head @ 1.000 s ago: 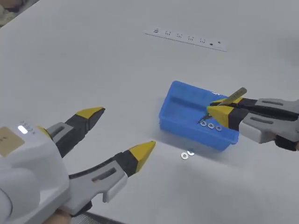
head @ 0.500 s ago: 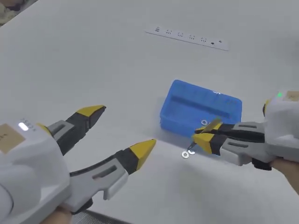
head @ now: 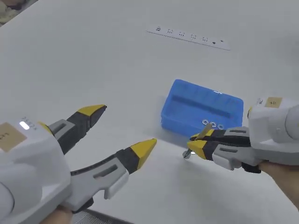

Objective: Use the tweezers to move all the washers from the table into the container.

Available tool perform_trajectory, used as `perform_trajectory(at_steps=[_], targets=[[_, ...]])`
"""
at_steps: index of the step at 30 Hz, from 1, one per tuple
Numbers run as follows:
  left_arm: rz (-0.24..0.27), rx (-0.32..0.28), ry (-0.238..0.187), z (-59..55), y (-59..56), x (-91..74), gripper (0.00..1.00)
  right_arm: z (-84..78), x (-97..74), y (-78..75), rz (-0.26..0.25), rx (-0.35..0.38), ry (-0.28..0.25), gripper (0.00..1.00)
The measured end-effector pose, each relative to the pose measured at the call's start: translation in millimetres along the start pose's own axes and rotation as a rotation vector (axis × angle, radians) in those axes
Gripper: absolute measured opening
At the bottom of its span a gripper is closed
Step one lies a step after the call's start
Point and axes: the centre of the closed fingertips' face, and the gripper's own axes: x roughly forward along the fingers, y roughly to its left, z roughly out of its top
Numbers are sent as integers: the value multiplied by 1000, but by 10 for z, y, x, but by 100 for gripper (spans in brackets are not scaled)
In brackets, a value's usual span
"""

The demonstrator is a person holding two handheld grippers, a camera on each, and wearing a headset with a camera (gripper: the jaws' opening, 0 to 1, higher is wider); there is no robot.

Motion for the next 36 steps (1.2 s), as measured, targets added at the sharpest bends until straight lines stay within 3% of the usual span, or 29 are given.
perform_trajectory(at_steps=[6,12,15,21,31,36], targets=[[-2,2,3,-11,4,-1,59,-15,2,71,3,-40,15,4],[-3,3,1,-3,-4,-2,59,-12,7,87,-22,-151,24,2],[0,3,0,-3,3,-4,59,-4,-11,78,-36,-148,14,2],[2,-1,-3,0,13,-8,59,252,-157,68,-32,-114,-88,2],[-4,2,-2,-3,8,-4,59,600,-416,-134,-66,-14,-227,2],[-6,2,-1,-7,7,-2,59,745,-464,-355,-96,114,-315,2]])
